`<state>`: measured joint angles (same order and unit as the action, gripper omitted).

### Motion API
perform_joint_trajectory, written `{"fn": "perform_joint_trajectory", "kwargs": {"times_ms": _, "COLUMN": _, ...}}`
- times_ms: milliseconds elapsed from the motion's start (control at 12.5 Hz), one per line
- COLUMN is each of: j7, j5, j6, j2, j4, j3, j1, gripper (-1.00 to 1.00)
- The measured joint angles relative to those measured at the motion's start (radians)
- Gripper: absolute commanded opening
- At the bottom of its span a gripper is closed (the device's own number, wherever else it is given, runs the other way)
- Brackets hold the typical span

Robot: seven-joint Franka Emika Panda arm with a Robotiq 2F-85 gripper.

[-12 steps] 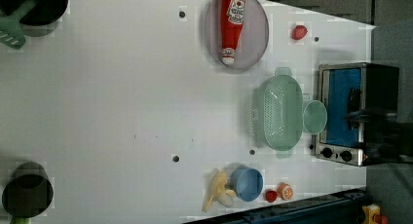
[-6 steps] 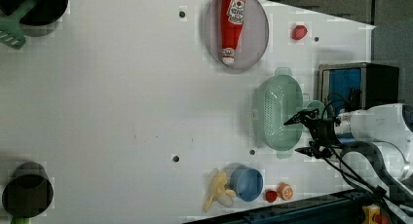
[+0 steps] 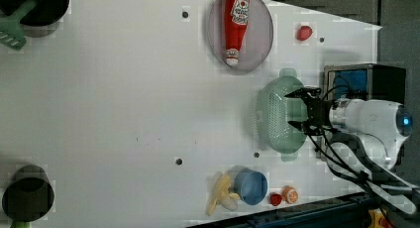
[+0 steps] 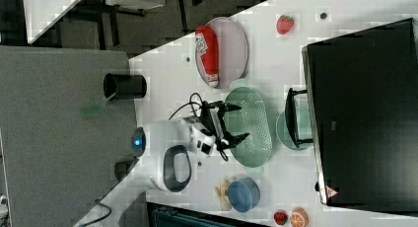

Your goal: Drag strainer right to left.

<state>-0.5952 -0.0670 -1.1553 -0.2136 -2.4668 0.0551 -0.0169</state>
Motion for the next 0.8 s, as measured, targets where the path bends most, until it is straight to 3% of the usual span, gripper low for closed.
{"fn": "perform_joint_trajectory", "kwargs": {"times_ms": 320, "j7": -0.04, "j5": 0.001, "j6": -0.103, "j2": -0.175, "j4": -0.018, "j3": 0.003, "j1": 0.024, "gripper": 1.0}}
{"fn": "perform_joint_trajectory", "kwargs": {"times_ms": 800, "j7": -0.102, "j5": 0.029, "j6": -0.103, "j2": -0.165, "j4": -0.008, "j3": -0.039, "j1": 0.064, "gripper": 1.0}}
